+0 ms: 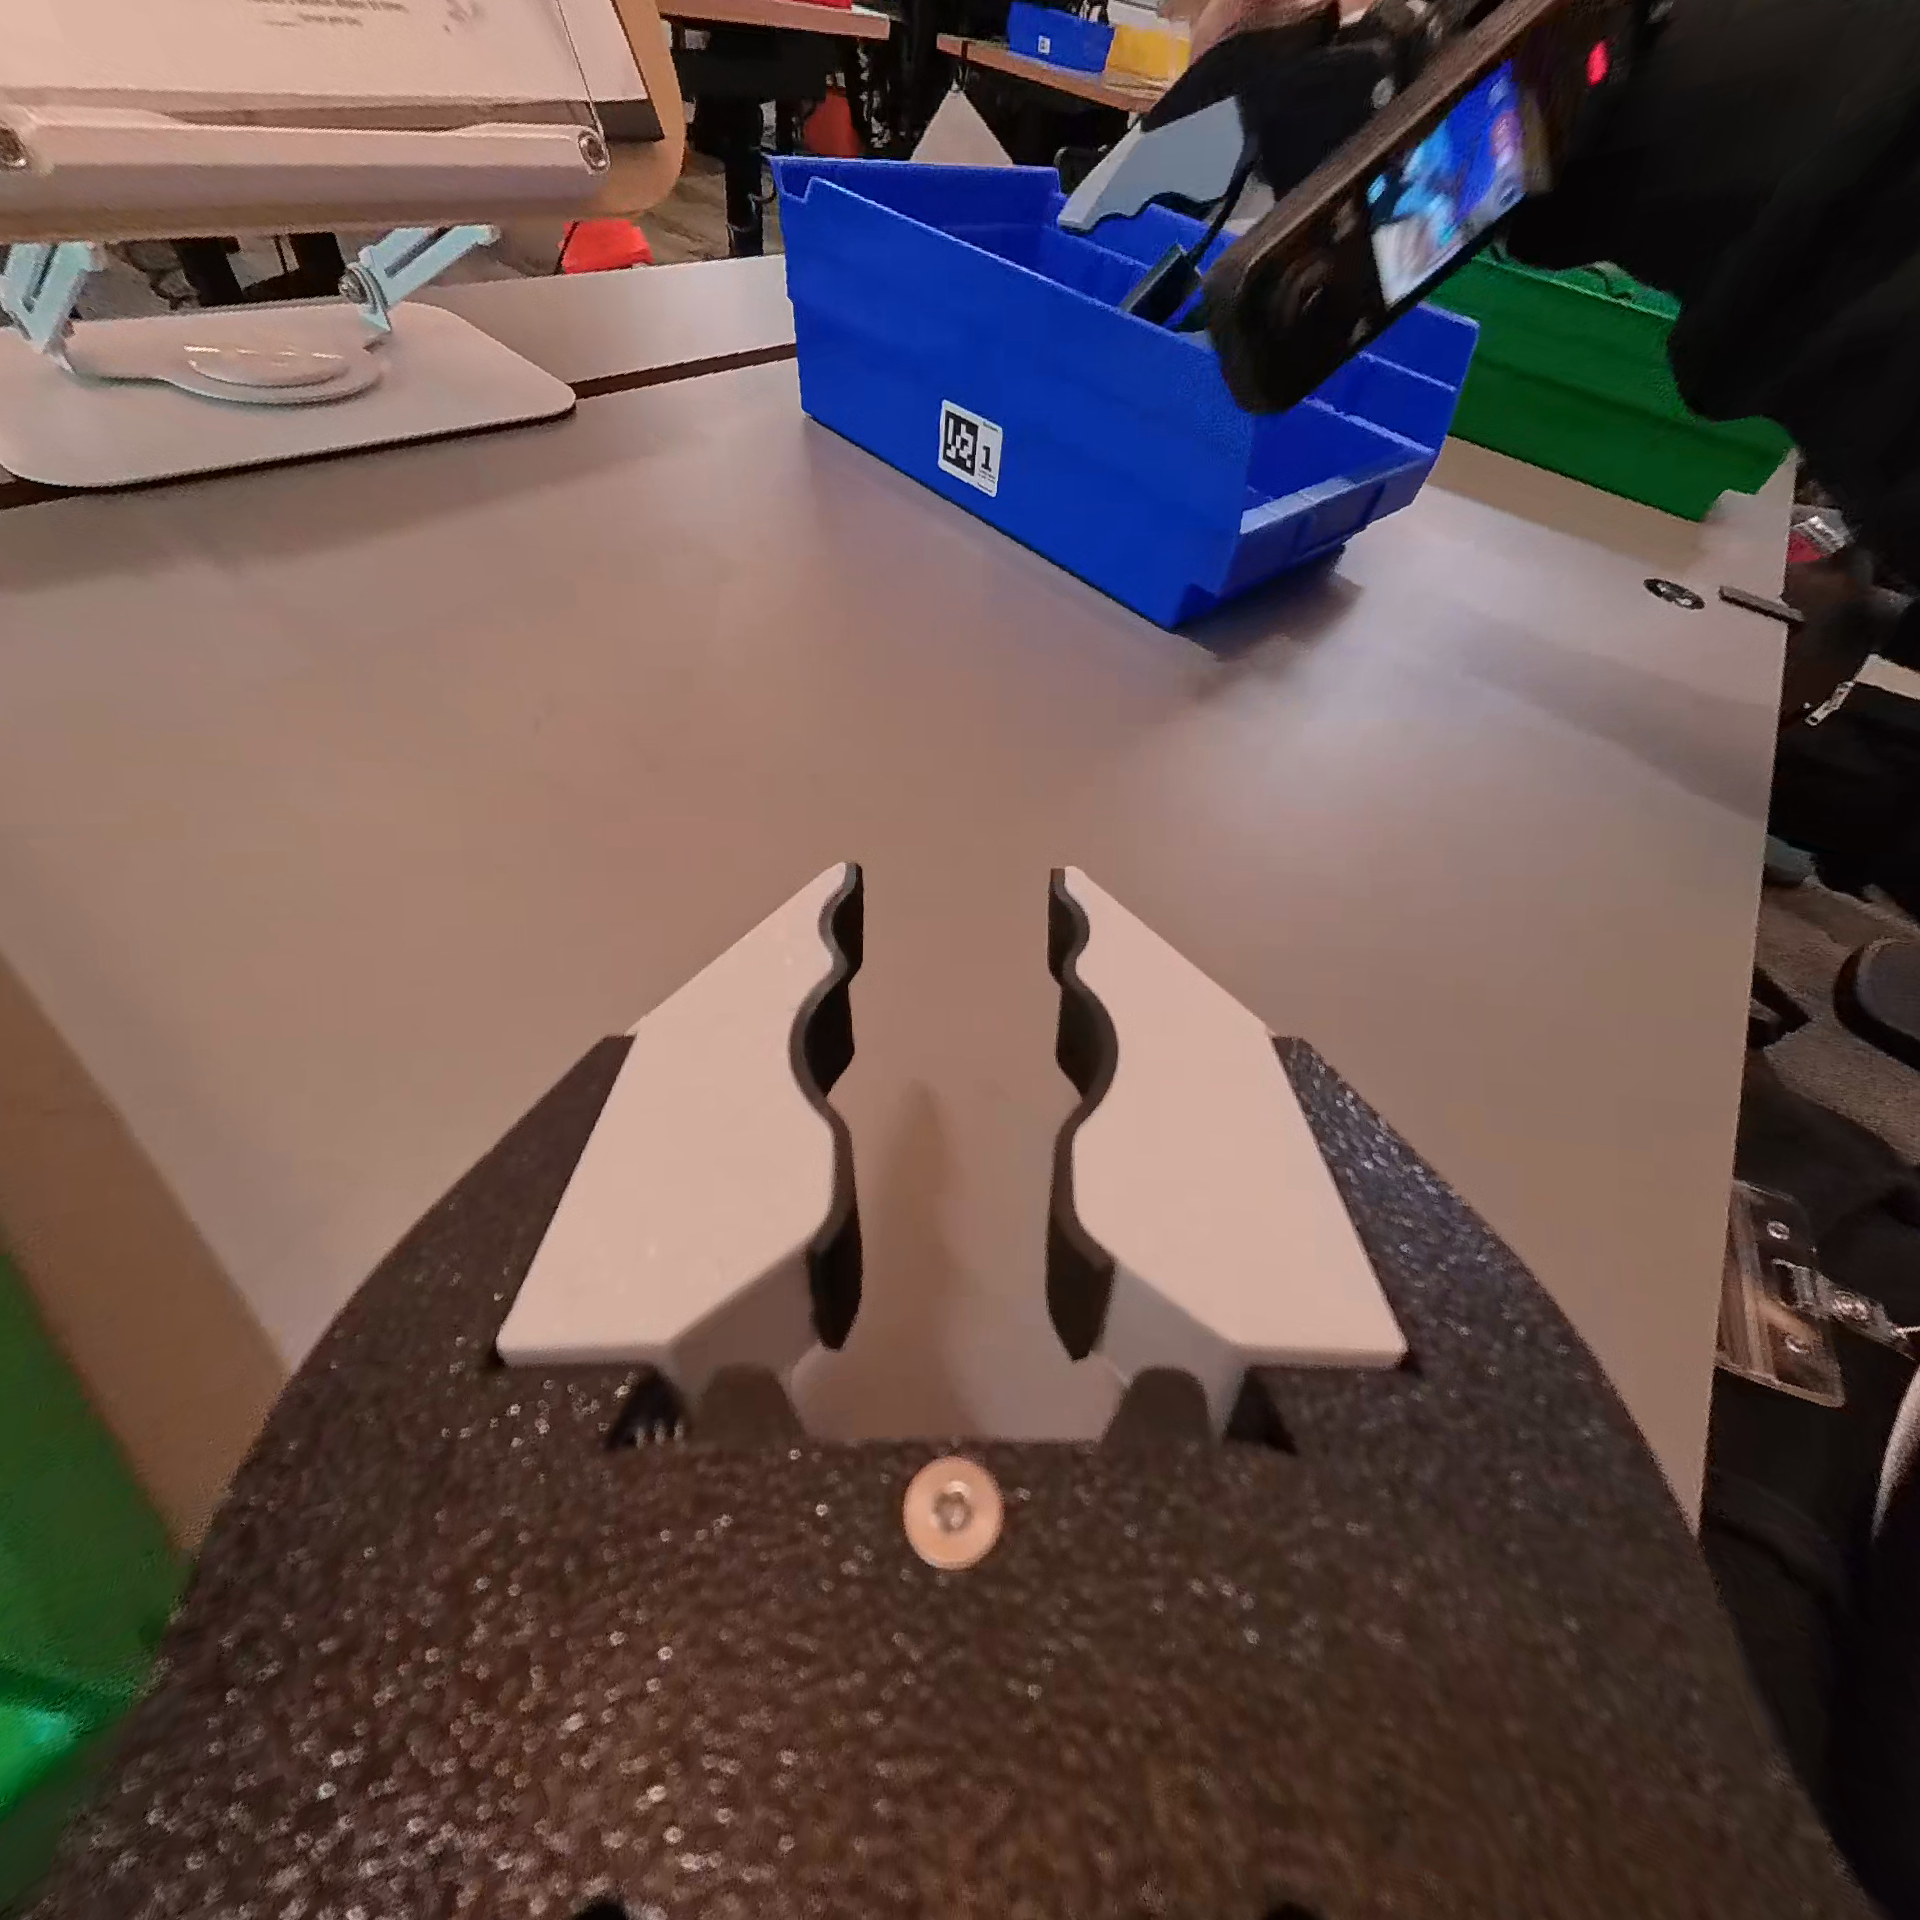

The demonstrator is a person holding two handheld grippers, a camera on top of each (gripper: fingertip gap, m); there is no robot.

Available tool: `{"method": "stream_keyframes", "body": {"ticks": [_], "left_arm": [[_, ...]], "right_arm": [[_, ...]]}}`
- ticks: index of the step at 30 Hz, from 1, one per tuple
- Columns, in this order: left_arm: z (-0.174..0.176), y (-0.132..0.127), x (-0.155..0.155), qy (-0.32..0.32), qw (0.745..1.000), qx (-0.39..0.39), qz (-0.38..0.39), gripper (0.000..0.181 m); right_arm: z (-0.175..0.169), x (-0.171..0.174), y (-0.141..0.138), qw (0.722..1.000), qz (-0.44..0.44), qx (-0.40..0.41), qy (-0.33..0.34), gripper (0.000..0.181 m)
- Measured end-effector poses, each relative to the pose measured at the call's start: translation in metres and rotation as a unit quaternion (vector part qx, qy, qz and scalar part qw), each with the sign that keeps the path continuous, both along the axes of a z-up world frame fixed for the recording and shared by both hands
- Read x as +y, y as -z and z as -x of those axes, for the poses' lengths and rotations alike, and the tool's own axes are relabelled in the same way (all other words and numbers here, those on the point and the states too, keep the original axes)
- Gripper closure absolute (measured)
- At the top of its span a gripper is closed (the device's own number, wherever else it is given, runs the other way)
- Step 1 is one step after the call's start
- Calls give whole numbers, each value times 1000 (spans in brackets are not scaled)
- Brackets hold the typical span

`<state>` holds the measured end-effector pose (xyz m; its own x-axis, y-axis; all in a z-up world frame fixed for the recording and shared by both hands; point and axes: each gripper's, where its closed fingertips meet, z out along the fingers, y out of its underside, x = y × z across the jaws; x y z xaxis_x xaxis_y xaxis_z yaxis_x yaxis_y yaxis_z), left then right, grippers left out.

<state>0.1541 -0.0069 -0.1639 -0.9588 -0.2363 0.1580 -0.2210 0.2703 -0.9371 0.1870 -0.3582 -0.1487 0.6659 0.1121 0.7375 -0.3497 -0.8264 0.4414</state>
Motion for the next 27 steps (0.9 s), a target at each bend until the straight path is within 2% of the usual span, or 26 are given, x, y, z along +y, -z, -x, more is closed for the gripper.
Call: {"method": "stream_keyframes", "body": {"ticks": [3, 8, 10, 12, 14, 16, 18, 20, 23, 27], "left_arm": [[2, 0, -1, 2, 1000, -5, -5, 148], [5, -1, -2, 4, 1000, -8, -9, 148], [6, -2, -2, 4, 1000, -9, -11, 148], [6, -5, -1, 3, 1000, -12, -10, 148], [5, -9, 2, 1, 1000, -14, -7, 148], [5, -15, 5, -2, 1000, -13, -1, 148], [4, -22, 9, -7, 1000, -12, 4, 148], [3, -28, 16, -9, 1000, -14, 2, 148], [-6, -43, 37, -39, 998, -46, -5, 148], [-41, -81, 87, -120, 989, -91, 3, 151]], "right_arm": [[7, 32, 0, 984, -174, -18, -30, 123], [14, 62, -38, 934, -348, -70, -49, 122], [20, 76, -55, 904, -417, -78, -58, 128], [29, 90, -71, 873, -475, -85, -64, 125], [31, 95, -95, 835, -528, -142, -60, 121], [34, 95, -117, 783, -584, -211, -37, 120], [40, 99, -125, 741, -620, -255, -31, 122], [47, 100, -122, 718, -634, -287, -19, 123], [57, 105, -110, 694, -650, -311, -2, 123], [78, 121, -110, 669, -665, -332, -22, 123]]}}
